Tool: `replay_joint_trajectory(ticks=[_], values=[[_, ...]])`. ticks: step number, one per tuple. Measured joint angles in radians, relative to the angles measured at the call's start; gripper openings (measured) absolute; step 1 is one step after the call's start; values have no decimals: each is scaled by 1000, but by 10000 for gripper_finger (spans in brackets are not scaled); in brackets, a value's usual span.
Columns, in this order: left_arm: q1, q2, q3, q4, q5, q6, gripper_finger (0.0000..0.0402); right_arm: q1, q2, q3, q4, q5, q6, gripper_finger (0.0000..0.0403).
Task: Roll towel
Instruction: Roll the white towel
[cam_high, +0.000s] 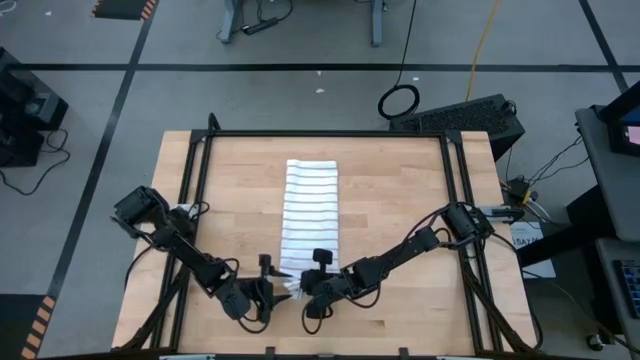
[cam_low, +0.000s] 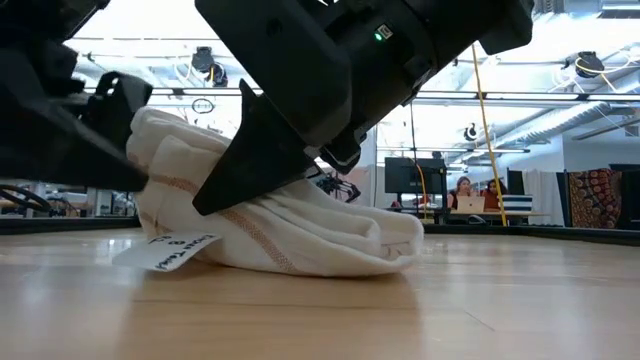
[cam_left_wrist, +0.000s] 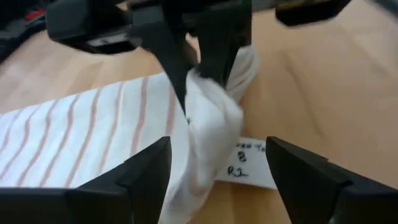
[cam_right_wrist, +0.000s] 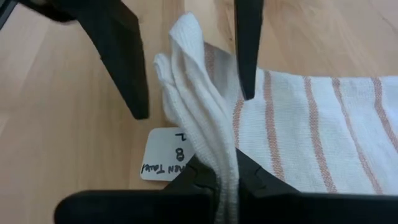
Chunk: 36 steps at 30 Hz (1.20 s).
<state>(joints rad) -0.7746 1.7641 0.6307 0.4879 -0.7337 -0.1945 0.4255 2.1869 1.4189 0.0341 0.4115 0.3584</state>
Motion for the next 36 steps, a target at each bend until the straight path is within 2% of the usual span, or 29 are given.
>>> replay_joint_trajectory(ticks=[5,10,13,19,21,25,28,36], values=[[0,37,33,2,-100,43,258,-1,1,0,0,0,15,1],[4,60,72,0,-106,97,220,-4,1,0,1,-1,27,1],[9,62,78,-8,-109,96,173,-6,1,0,1,-2,27,0],[7,62,79,-9,-110,97,48,-6,1,0,0,-2,27,0],[6,62,80,-17,-108,96,25,-7,1,-1,-1,-2,27,0],[6,62,80,-12,-105,96,18,-8,1,-1,-2,-19,18,3],[6,62,80,-3,-106,93,20,-7,1,-1,-6,-34,9,22],[7,61,80,-4,-92,17,21,25,-86,-1,-218,-47,0,134]])
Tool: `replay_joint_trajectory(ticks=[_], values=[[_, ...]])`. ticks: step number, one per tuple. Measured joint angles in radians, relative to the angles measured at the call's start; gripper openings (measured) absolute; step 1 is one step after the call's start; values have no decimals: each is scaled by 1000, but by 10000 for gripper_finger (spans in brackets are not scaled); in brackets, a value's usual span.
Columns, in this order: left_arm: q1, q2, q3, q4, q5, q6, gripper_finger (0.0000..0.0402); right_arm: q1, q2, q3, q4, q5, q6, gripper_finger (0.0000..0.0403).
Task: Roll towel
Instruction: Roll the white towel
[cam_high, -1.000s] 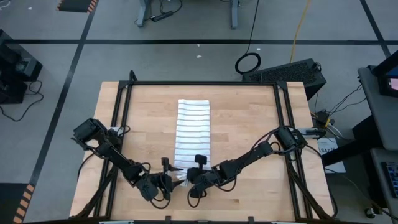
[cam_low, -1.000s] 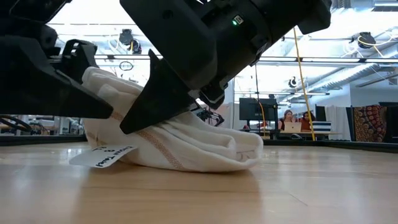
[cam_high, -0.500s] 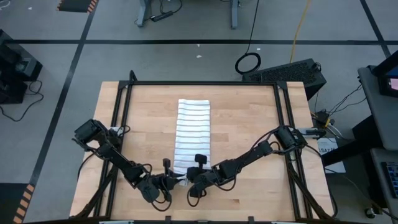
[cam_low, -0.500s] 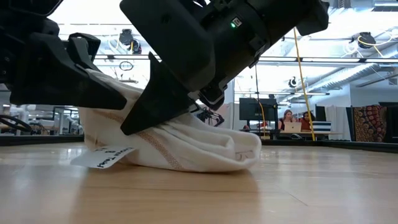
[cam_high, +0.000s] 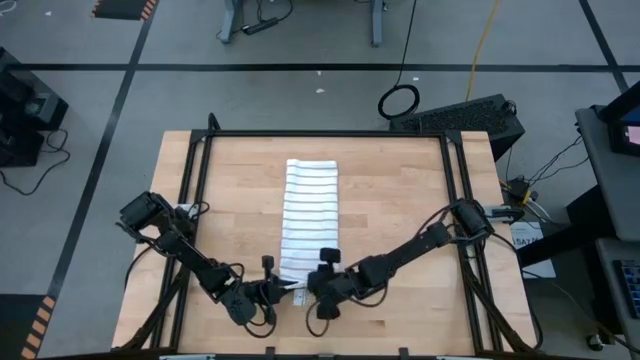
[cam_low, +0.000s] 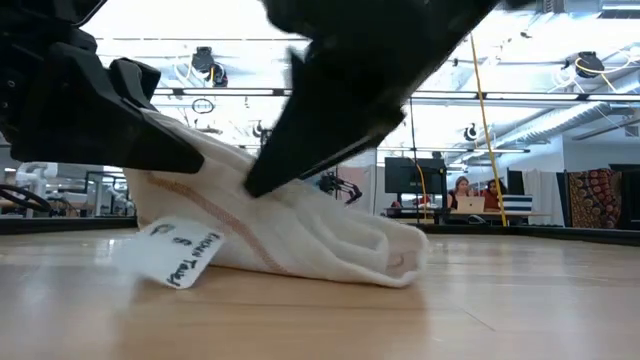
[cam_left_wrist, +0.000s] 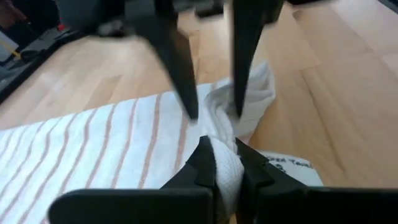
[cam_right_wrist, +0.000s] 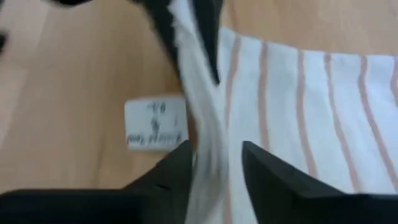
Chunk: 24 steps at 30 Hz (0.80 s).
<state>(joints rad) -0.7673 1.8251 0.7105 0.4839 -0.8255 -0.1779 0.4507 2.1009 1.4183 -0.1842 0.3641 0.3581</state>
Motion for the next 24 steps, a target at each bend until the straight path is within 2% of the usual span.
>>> replay_joint_trajectory(ticks=[5,9,13,20,24], values=[[0,0,0,-6,14,1,22,80,-51,0,-146,0,0,196],[0,-1,0,-7,35,1,22,165,-60,1,-190,39,-3,221],[0,-1,0,-6,36,2,22,246,-40,-29,-196,140,-32,226],[0,-1,0,-3,36,2,22,331,-19,-108,-184,431,-55,227],[0,-1,0,-3,36,3,22,337,-19,-154,-167,488,-136,225]])
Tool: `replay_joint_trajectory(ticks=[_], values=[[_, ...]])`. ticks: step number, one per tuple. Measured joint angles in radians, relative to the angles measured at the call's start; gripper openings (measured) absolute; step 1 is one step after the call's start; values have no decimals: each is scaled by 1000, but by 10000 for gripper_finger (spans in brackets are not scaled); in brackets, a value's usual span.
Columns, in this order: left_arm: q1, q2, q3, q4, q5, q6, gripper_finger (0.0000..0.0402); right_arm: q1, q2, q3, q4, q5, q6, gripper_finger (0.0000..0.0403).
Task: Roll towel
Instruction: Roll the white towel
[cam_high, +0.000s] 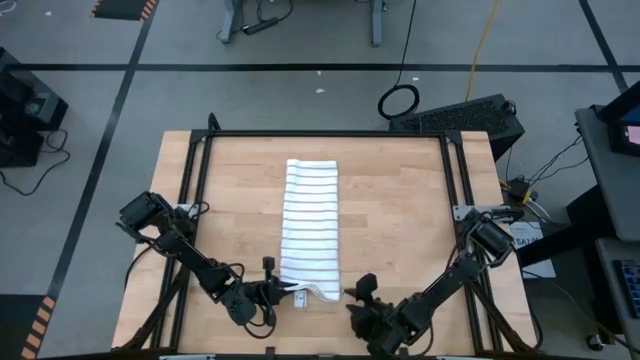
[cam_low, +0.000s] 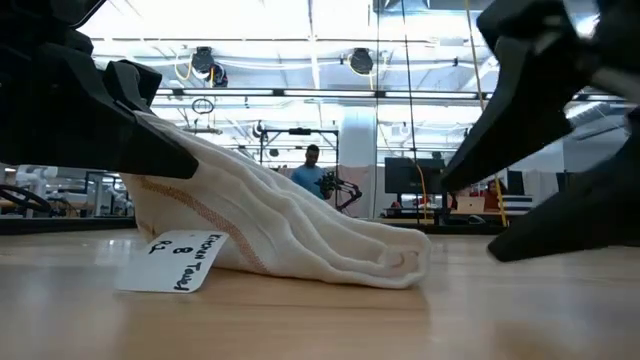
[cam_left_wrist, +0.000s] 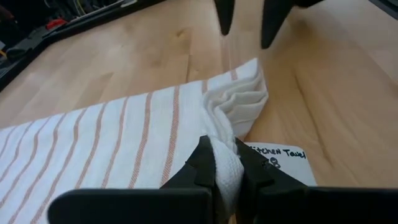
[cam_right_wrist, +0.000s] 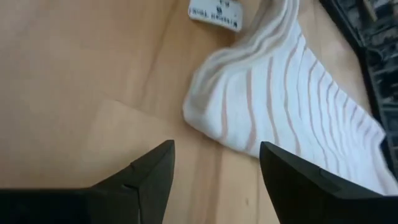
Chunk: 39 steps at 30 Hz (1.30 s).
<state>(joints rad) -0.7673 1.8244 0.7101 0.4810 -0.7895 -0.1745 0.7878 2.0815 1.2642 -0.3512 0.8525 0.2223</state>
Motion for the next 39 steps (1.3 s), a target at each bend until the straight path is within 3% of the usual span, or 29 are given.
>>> replay_joint_trajectory(ticks=[5,11,21,30,39], values=[[0,0,0,10,0,17,22,-33,-3,-73,179,-11,-183,214],[0,0,0,11,0,24,22,-92,-6,-106,345,-153,-393,195],[0,0,0,-1,0,25,22,-111,-11,-103,267,-176,-486,191],[0,0,0,1,0,24,22,-115,-40,-107,137,-157,-477,191],[8,0,-1,11,0,24,22,-152,-40,-110,246,-259,-634,191]])
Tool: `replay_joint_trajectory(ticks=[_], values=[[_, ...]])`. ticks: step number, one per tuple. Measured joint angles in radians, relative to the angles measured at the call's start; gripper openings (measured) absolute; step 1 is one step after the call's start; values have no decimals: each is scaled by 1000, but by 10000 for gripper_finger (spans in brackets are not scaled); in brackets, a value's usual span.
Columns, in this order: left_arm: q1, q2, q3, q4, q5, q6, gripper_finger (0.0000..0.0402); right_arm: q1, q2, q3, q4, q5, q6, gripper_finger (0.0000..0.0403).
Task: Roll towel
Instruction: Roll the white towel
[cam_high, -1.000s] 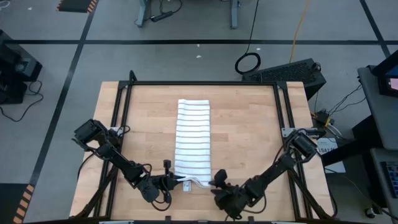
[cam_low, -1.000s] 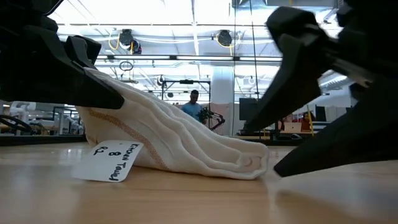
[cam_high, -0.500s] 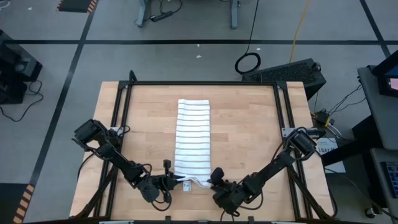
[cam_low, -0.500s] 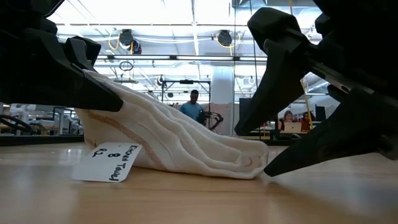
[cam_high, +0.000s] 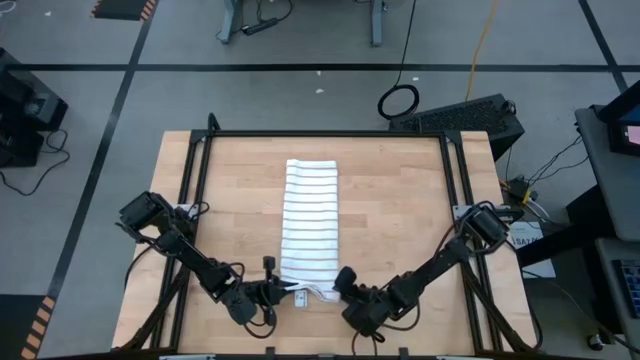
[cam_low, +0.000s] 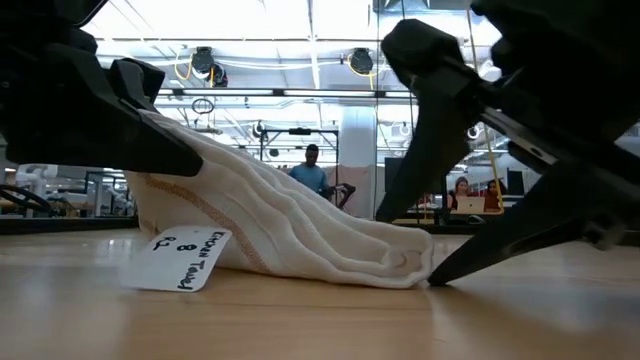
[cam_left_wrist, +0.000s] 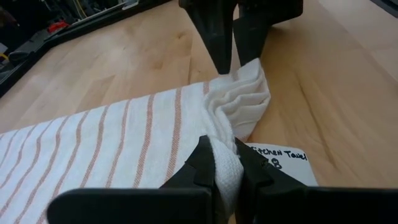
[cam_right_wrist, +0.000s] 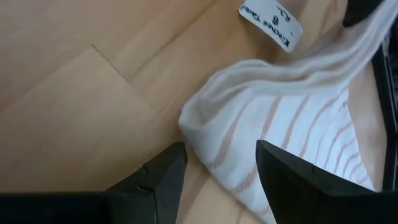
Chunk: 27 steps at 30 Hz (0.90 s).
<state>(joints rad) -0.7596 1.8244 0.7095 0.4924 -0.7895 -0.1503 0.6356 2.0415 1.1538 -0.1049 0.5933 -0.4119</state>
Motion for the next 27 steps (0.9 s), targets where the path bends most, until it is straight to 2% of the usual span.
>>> replay_joint_trajectory(ticks=[6,13,24,27], values=[[2,0,0,0,-1,0,22,-29,0,0,52,-55,-68,191],[2,0,0,14,-28,2,22,-44,4,0,109,-98,-71,191],[1,0,0,6,-51,-4,22,-46,4,0,141,-153,172,191],[0,0,0,-32,-51,-48,22,-47,4,1,141,-155,230,191]])
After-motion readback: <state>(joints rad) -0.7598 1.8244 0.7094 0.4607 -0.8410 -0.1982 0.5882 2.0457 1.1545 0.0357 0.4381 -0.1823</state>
